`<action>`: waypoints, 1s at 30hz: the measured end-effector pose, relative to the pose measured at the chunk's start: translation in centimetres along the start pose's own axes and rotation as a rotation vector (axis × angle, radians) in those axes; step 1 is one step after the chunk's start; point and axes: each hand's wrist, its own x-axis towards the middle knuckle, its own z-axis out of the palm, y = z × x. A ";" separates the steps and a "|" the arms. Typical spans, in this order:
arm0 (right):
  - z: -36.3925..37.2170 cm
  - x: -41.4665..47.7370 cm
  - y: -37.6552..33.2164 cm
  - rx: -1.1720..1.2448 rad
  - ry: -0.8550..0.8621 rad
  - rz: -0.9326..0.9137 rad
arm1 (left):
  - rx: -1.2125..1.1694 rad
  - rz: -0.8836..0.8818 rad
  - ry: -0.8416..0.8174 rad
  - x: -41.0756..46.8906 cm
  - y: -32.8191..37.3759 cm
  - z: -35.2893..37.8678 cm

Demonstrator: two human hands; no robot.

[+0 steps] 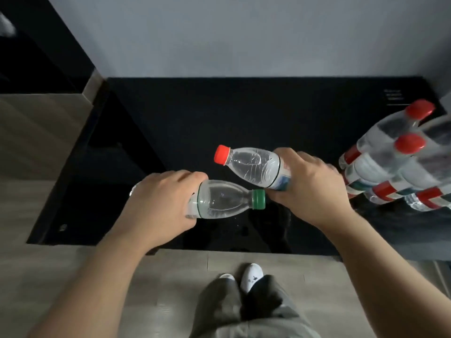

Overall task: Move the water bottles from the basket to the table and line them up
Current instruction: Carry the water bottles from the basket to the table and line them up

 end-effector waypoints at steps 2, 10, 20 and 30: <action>2.6 -0.7 1.4 -0.034 0.066 -0.025 | 0.027 0.025 0.050 -0.1 0.5 3.0; 7.6 -4.8 4.8 -0.085 0.232 -0.076 | -0.060 0.050 0.140 -2.1 3.2 8.8; 5.6 -8.7 5.9 0.885 0.163 0.048 | -0.840 -0.093 0.369 -2.3 8.1 7.9; 8.4 -8.3 7.7 1.281 0.101 0.092 | -1.225 -0.179 0.501 1.2 11.5 11.2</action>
